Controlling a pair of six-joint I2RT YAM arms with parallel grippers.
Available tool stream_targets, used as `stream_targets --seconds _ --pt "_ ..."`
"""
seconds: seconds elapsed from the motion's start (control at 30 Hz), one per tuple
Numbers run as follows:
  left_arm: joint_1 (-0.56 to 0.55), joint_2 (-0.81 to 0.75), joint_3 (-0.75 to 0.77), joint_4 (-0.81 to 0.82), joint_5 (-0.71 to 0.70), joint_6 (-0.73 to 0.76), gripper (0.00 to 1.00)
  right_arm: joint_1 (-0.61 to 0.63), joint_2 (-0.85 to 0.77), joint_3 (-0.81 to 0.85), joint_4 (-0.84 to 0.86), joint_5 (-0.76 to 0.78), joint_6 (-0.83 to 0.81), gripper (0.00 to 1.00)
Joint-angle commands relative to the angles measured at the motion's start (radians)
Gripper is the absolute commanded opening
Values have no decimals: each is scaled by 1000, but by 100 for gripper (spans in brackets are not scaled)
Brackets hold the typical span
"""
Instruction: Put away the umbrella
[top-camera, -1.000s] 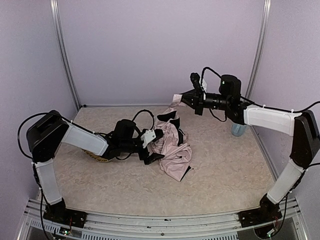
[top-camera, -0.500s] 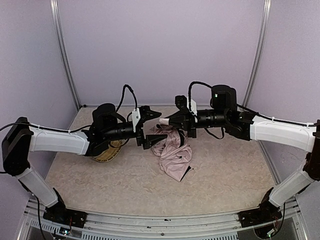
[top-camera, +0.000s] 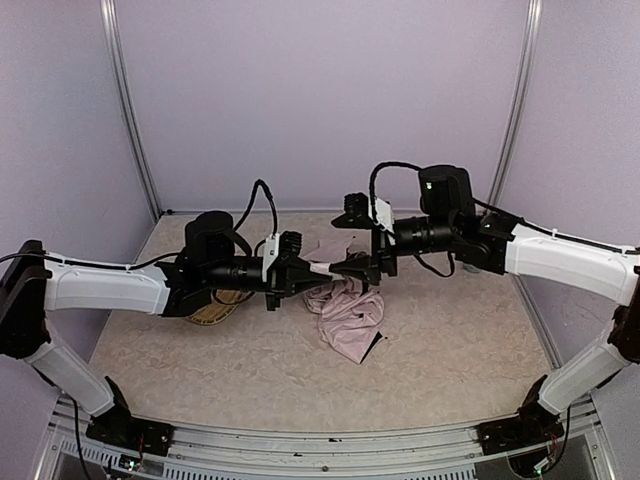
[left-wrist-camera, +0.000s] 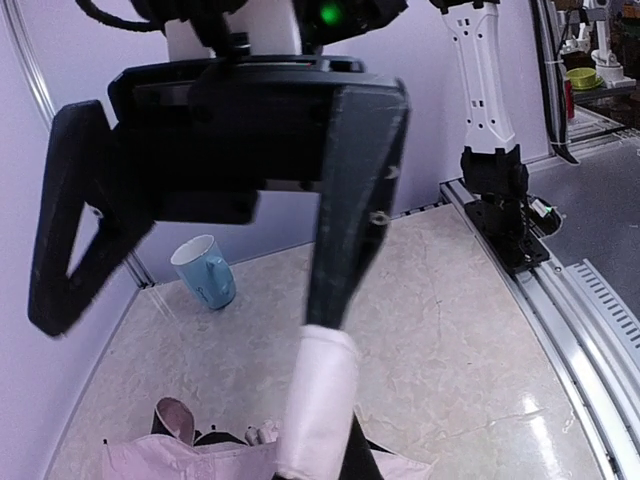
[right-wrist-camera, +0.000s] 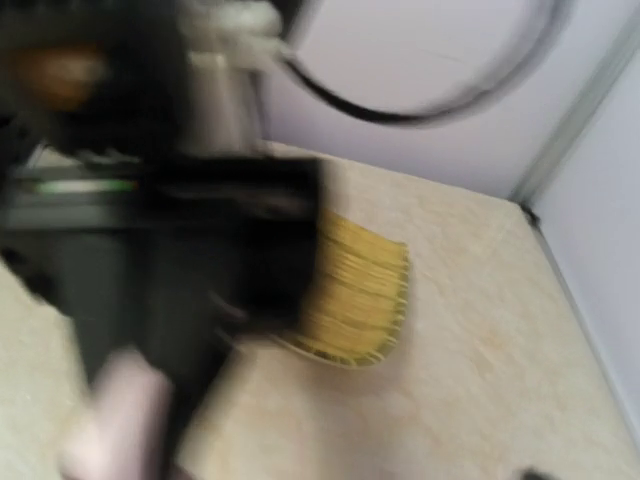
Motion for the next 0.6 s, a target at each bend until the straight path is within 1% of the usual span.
stream_targets --seconds 0.0,0.03,0.1,0.17,0.23,0.33,0.43,0.57 --pt "-21 -92 -46 -88 49 54 0 -166 -49 27 -80 -38 119 96" --pt "-28 -97 -48 -111 53 62 0 -222 -33 25 -68 -88 186 97" --pt "-41 -95 -40 -180 77 79 0 -298 31 33 -33 -124 345 97" --pt "-54 -83 -25 -272 100 106 0 -318 94 73 -40 -77 441 94" --pt "-67 -72 -13 -366 117 132 0 -318 189 126 -83 -24 514 91" --pt "-85 -55 7 -531 155 164 0 -318 296 183 -150 -10 570 89" --pt "-116 -19 41 -682 163 215 0 -318 360 191 -159 10 596 89" --pt "-142 18 42 -721 137 232 0 -317 425 187 -191 31 640 88"
